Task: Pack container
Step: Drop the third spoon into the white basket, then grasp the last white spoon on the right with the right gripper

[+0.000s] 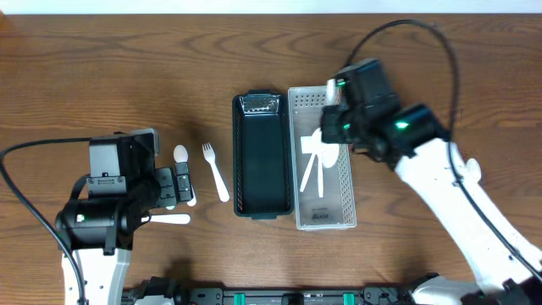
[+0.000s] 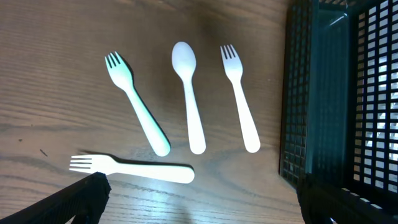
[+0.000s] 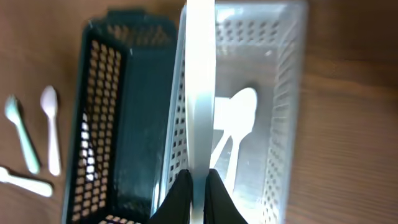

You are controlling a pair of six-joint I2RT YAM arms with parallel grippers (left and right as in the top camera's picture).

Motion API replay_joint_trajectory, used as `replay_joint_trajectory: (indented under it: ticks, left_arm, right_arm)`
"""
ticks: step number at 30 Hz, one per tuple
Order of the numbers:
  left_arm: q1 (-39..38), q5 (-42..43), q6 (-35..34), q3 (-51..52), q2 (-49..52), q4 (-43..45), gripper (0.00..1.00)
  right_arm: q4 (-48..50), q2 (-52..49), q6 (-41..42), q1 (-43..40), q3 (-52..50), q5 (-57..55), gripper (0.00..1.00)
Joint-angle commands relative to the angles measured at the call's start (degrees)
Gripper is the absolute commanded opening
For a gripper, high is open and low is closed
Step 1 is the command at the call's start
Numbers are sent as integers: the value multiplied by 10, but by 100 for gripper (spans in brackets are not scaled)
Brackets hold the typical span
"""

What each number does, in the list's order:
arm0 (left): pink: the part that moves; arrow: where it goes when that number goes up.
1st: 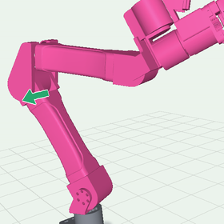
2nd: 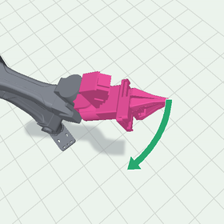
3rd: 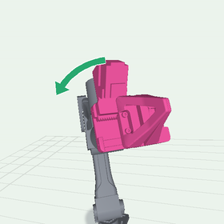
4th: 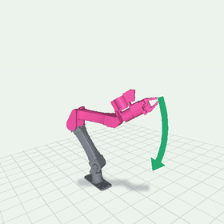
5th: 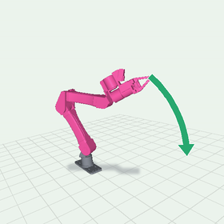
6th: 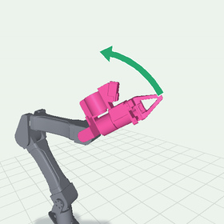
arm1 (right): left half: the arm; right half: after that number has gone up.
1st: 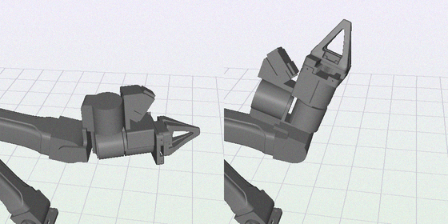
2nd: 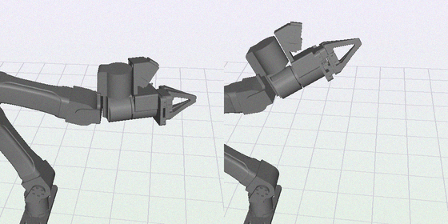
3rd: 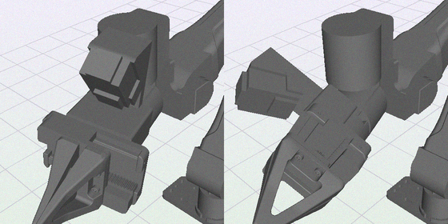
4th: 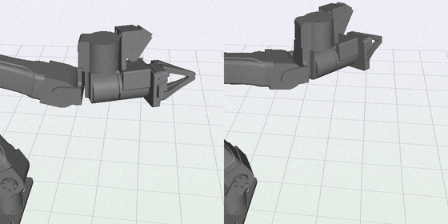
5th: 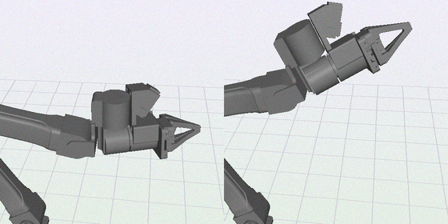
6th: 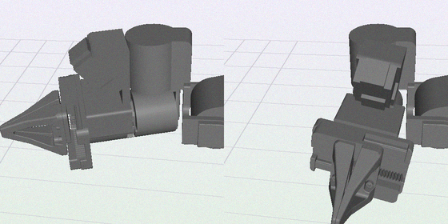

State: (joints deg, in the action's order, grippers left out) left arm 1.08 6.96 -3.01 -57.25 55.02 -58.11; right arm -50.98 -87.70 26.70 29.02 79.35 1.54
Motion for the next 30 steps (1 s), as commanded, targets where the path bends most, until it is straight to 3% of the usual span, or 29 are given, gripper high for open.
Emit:
replay_joint_trajectory:
  ticks: [1, 4, 7, 8, 13, 16, 20, 26, 30]
  left_arm:
    - [2, 1, -3, -10, 8, -2, 98]
    - [2, 1, -3, -10, 9, -2, 98]
    - [2, 1, -3, -10, 9, -2, 98]
    - [2, 1, -3, -10, 9, -2, 98]
    - [2, 1, -3, -10, 9, -2, 98]
    - [2, 1, -3, -10, 9, -2, 98]
    - [2, 1, -3, -10, 9, -1, 98]
    - [2, 1, -3, -10, 9, -1, 98]
    - [2, 1, -3, -10, 9, -1, 98]
  right_arm:
    - [-4, -60, -17, 9, -2, -13, 5]
    - [-6, -102, -36, 9, -2, -14, 7]
    - [-3, -128, -64, 9, -2, -14, 35]
    - [-2, -133, -71, 9, -2, -14, 38]
    - [-15, -120, -69, 6, 10, -38, 39]
    - [-46, -90, -28, -13, 34, -78, 38]
    - [-97, -22, -1, -93, 63, -95, 38]
    - [-181, 53, 0, -297, 62, -95, 45]
    - [-208, 50, -39, -419, 50, -83, 66]
